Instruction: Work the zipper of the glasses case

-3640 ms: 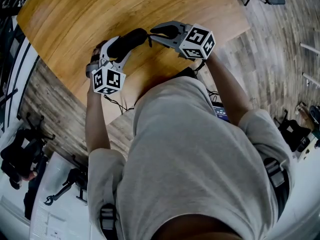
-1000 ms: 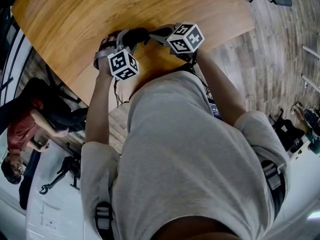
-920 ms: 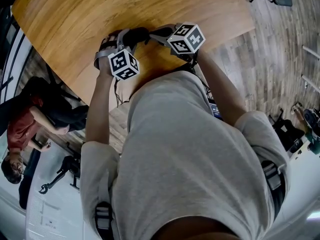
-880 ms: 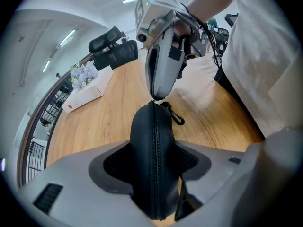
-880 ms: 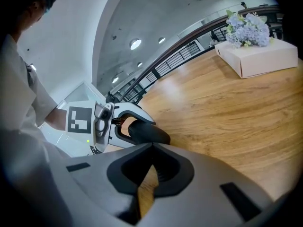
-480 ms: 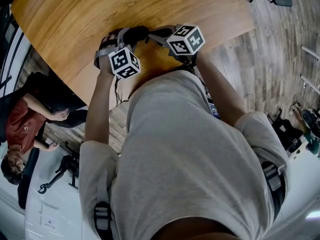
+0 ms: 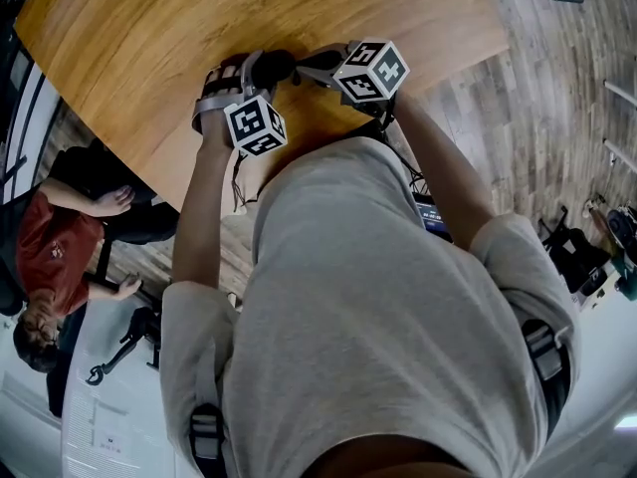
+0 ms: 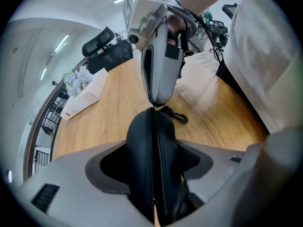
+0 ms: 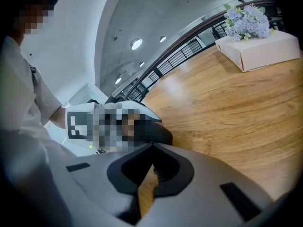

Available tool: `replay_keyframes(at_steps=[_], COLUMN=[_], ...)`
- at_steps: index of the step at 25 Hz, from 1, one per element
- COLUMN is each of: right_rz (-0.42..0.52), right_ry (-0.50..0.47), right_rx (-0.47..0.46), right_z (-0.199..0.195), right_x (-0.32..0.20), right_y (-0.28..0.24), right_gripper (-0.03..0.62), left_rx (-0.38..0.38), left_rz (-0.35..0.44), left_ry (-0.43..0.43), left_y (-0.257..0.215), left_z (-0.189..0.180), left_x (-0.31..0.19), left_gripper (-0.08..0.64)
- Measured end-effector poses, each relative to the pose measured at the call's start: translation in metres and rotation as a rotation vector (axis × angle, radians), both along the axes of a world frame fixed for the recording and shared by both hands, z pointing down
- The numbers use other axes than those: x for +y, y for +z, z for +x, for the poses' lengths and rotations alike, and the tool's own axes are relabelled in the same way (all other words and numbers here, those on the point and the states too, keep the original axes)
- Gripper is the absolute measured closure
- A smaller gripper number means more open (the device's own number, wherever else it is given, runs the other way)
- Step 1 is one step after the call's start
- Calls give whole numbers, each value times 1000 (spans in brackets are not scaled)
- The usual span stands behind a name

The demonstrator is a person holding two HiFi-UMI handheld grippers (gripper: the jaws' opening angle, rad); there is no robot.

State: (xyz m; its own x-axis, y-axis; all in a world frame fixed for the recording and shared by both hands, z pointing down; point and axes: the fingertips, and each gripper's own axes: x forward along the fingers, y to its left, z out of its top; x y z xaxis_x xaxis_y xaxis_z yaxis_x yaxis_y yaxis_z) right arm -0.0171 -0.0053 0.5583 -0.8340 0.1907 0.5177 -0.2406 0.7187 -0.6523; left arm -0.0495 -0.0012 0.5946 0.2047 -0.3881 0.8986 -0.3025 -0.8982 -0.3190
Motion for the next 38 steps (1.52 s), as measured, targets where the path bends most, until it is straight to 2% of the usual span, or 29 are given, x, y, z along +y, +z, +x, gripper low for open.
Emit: replay_keyframes(at_steps=[5,13,18,33,38], right_rz=[2,12,9,80,110], right_ry=[0,-35,-45,-12,-7], right_rx=[-10,22,-2,-13,15], right_z=[0,1,-2,-14,-7], right_x=[-2,-8,-7,-4,-10], right_y=[-3,12,6,-22,-20], right_gripper=[568,568,568,568,568], left_rx=[15,39,53,67,106], left_rz=[-17,-55,-73,-51,-10], left_ry=[15,-12,-53,-95,-115], left_y=[-1,-6,-4,-6,-6], left_z=[1,-4,-6,-2,2], left_x=[-1,4,5,-7,-12], left_gripper=[279,288,287,287,287])
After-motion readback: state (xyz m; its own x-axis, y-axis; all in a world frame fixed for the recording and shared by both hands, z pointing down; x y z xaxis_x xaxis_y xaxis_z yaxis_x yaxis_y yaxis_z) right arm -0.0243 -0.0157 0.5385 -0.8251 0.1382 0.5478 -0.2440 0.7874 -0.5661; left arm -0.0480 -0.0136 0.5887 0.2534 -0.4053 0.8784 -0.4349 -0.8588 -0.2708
